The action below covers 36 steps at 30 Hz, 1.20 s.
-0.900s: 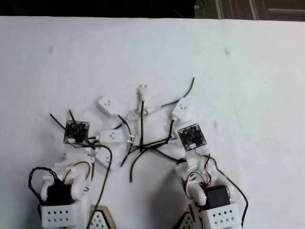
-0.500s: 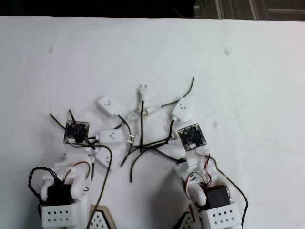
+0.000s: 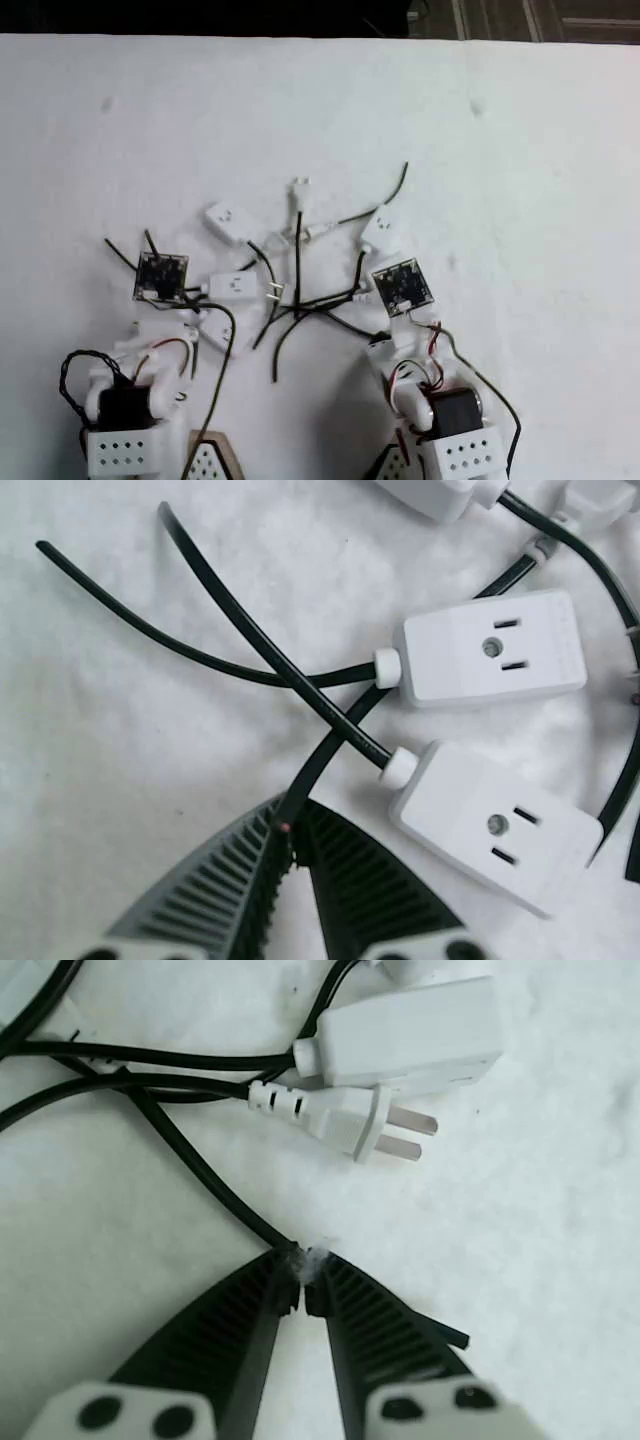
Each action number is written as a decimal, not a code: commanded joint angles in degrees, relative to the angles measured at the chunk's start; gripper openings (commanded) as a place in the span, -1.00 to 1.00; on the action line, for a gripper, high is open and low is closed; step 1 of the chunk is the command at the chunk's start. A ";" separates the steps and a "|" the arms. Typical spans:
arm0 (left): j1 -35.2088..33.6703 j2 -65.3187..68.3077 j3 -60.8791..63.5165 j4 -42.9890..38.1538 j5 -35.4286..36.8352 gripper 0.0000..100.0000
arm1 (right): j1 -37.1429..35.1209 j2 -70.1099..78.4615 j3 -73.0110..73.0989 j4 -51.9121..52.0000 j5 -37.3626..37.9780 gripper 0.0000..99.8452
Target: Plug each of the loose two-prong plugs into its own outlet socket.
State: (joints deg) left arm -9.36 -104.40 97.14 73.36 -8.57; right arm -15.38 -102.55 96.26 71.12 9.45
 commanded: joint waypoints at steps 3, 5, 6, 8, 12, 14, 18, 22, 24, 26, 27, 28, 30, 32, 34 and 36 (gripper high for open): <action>0.22 0.31 -0.18 0.18 0.62 -0.95 | 0.57 -0.57 0.62 0.31 0.53 -0.96; 0.22 0.31 -0.18 0.18 0.62 -0.95 | 0.57 -0.57 0.62 0.31 0.53 -0.96; 0.22 0.31 -0.18 0.18 0.62 -0.95 | 0.57 -0.57 0.62 0.31 0.53 -0.96; 0.22 0.31 -0.18 0.18 0.62 -0.95 | 0.57 -0.57 0.62 0.31 0.53 -0.96; 0.22 0.31 -0.18 0.18 0.62 -0.95 | 0.57 -0.57 0.62 0.31 0.53 -0.96; 0.22 0.31 -0.18 0.18 0.62 -0.95 | 0.57 -0.57 0.62 0.31 0.53 -0.96; 0.22 0.31 -0.18 0.18 0.62 -0.95 | 0.57 -0.57 0.62 0.31 0.53 -0.96; 0.22 0.31 -0.18 0.18 0.62 -0.95 | 0.57 -0.57 0.62 0.31 0.53 -0.96; 0.22 0.31 -0.18 0.18 0.62 -0.95 | 0.57 -0.57 0.62 0.31 0.53 -0.96; 0.22 0.31 -0.18 0.18 0.62 -0.95 | 0.57 -0.57 0.62 0.31 0.53 -0.96; 0.40 0.31 -0.18 0.18 0.53 -0.95 | 0.57 -0.57 0.62 0.31 0.53 -0.96; 0.48 0.31 -0.18 0.18 0.44 -0.95 | 0.57 -0.57 0.62 0.31 0.53 -0.96; 0.48 0.31 -0.18 0.18 0.53 -0.95 | 0.57 -0.57 0.62 0.31 0.53 -0.96; 0.48 0.31 -0.18 0.18 0.53 -0.95 | 0.57 -0.57 0.62 0.31 0.53 -0.96; 0.40 0.31 -0.35 0.18 0.35 -0.95 | 0.57 -0.57 0.62 0.31 0.53 -0.96; 0.22 0.31 -1.05 0.09 0.35 -0.95 | 0.57 -0.57 0.62 0.31 0.53 -0.96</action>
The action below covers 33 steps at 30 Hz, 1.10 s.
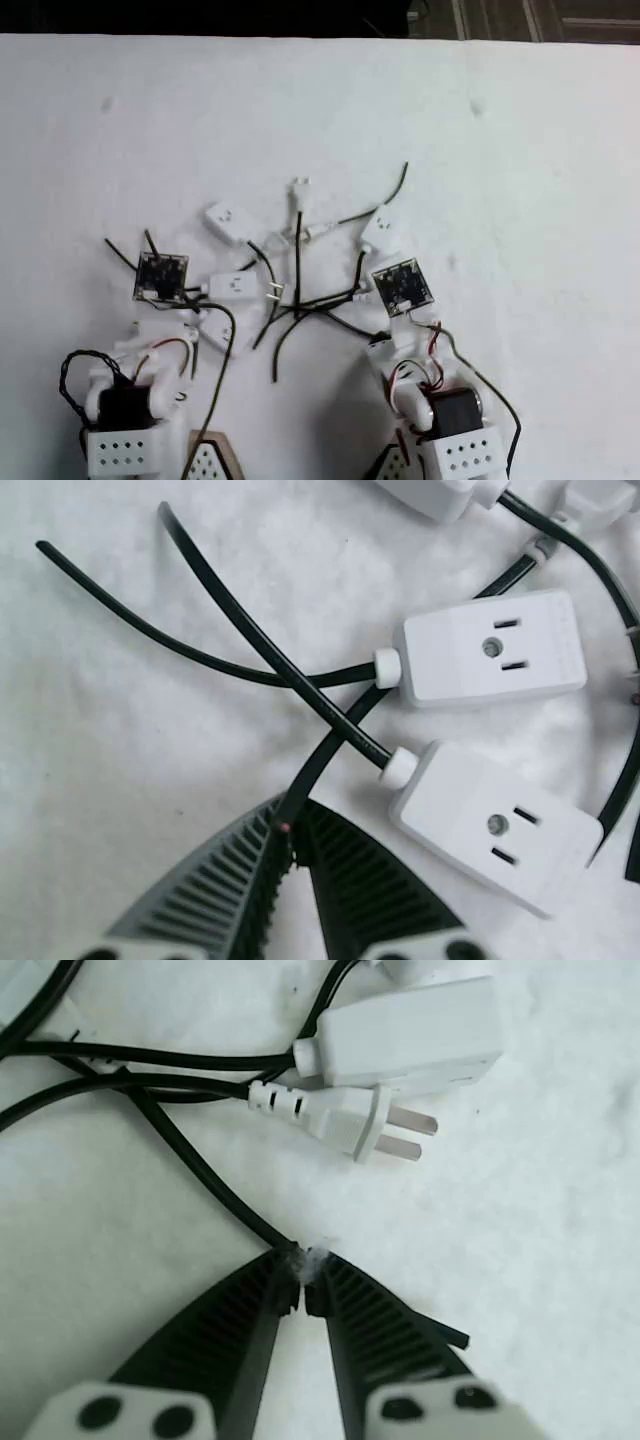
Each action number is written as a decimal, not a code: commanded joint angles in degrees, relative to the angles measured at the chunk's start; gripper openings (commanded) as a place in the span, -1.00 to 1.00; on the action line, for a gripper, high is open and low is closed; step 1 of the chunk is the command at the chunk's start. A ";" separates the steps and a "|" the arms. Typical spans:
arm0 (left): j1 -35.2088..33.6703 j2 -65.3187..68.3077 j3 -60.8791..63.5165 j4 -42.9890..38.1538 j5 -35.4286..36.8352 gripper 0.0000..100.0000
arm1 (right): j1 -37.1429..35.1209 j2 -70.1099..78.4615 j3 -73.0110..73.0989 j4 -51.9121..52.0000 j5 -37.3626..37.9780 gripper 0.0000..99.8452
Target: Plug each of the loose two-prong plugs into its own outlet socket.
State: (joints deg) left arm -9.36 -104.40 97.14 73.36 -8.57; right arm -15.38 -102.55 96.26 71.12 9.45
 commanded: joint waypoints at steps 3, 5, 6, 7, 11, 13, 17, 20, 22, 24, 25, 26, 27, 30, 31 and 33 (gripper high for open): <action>-0.13 0.31 -4.92 0.35 0.26 -0.95 | 0.57 -0.57 0.62 0.31 0.53 -0.96; -0.48 0.31 -8.18 0.53 0.26 -0.95 | 0.57 -0.57 0.62 0.31 0.53 -0.96; -0.48 0.31 -9.93 0.44 0.18 -0.95 | 0.57 -0.57 0.62 0.31 0.53 -0.96; -0.84 0.31 -11.43 0.09 0.18 -0.95 | 0.57 -0.57 0.62 0.31 0.53 -0.96; -2.95 0.13 -15.03 -0.44 0.26 -0.95 | 0.48 -0.57 0.62 0.31 0.53 -0.96; -3.38 0.13 -16.97 -2.29 0.09 -0.95 | 0.57 -0.57 0.62 0.31 0.53 -0.96; -3.03 0.13 -20.66 -6.68 -15.30 -0.95 | 0.48 -0.57 0.62 0.31 0.53 -0.96; -1.98 0.22 -22.07 -7.65 -30.42 -0.95 | 0.48 -0.57 0.62 0.31 0.53 -0.96; -0.40 0.31 -21.71 -7.03 -37.89 -0.93 | 0.48 -0.57 0.62 0.31 0.53 -0.96; 0.57 0.31 -21.71 -5.45 -42.81 -0.84 | 0.57 -0.57 0.62 0.31 0.53 -0.96; 0.75 0.31 -21.71 -4.84 -44.13 -0.79 | 0.57 -0.57 0.62 0.31 0.53 -0.96; 0.75 0.31 -21.71 -4.22 -45.54 -0.74 | 0.57 -0.57 0.62 0.31 0.53 -0.96; 0.57 0.40 -21.80 -3.60 -46.68 -0.70 | 0.57 -0.57 0.62 0.31 0.53 -0.96; 0.40 0.40 -21.89 -0.53 -50.46 -0.69 | 0.57 -0.57 0.62 0.31 0.53 -0.96; 0.40 0.40 -22.07 0.97 -51.34 -0.69 | 0.57 -0.57 0.62 0.31 0.53 -0.96; 0.57 0.40 -22.51 3.25 -52.31 -0.68 | 0.57 -0.57 0.62 0.31 0.53 -0.96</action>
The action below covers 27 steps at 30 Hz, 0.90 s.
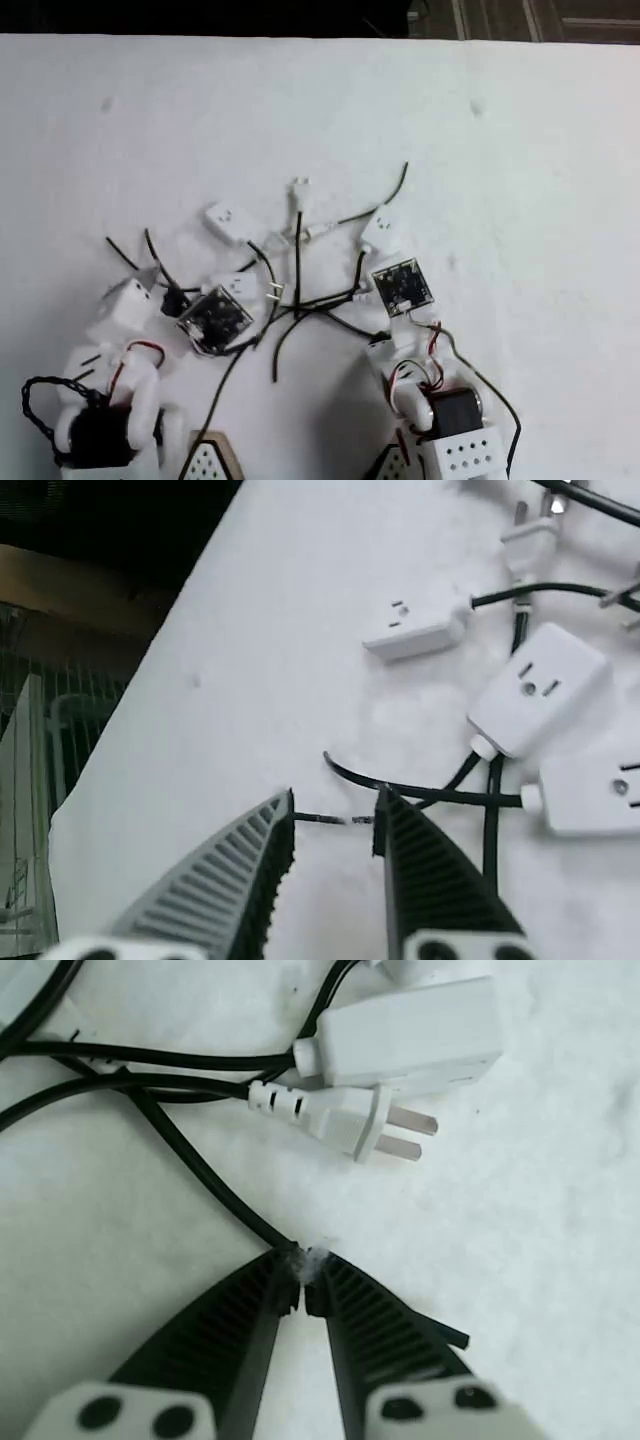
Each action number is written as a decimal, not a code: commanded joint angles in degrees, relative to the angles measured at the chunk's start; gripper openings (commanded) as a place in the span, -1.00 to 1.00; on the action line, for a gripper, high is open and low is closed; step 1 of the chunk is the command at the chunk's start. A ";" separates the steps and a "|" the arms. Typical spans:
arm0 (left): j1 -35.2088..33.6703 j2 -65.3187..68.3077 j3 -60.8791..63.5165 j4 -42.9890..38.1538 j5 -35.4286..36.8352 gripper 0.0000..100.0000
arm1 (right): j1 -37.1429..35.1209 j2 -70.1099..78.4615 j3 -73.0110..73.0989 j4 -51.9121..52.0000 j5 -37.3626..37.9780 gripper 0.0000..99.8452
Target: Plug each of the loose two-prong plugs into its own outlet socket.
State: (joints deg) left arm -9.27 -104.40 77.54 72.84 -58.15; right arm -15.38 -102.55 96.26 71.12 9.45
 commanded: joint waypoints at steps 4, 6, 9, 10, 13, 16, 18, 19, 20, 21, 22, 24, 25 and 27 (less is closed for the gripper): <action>0.57 0.48 -5.54 6.42 -3.08 -0.68 | 0.57 -0.57 0.62 0.31 0.53 -0.96; 0.66 2.42 -7.30 8.09 -3.08 -0.68 | 0.57 -0.57 0.62 0.31 0.53 -0.96; 0.75 10.77 -10.64 8.26 -3.08 -0.68 | 0.57 -0.57 0.62 0.31 0.53 -0.96; 0.75 14.81 -12.40 8.26 -3.08 -0.68 | 0.57 -0.57 0.62 0.31 0.53 -0.96; 1.71 27.47 -19.52 8.26 -2.99 -0.68 | 0.57 -0.57 0.62 0.31 0.53 -0.96; 4.00 39.69 -26.02 8.26 -2.81 -0.68 | 0.57 -0.57 0.62 0.31 0.53 -0.96; 5.76 46.20 -28.84 8.35 -2.81 -0.68 | 0.48 -0.57 0.62 0.31 0.53 -0.96; 6.46 49.10 -29.71 8.44 -2.81 -0.67 | 0.48 -0.57 0.62 0.31 0.53 -0.96; 7.16 51.65 -30.07 8.35 -2.81 -0.64 | 0.48 -0.57 0.62 0.31 0.53 -0.96; 7.69 54.02 -30.33 8.26 -2.99 -0.60 | 0.57 -0.57 0.62 0.31 0.53 -0.96; 8.31 55.96 -30.33 8.18 -3.16 -0.55 | 0.57 -0.57 0.62 0.31 0.53 -0.96; 9.10 59.21 -30.15 7.12 -3.25 -0.47 | 0.57 -0.57 0.62 0.31 0.53 -0.96; 9.54 60.44 -29.89 6.51 -3.25 -0.45 | 0.57 -0.57 0.62 0.31 0.53 -0.96; 10.33 62.90 -29.80 6.33 -5.19 -0.43 | 0.57 -0.57 0.62 0.31 0.53 -0.96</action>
State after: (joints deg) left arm -0.66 -46.20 49.67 80.40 -60.70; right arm -15.38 -102.55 96.26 71.12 9.45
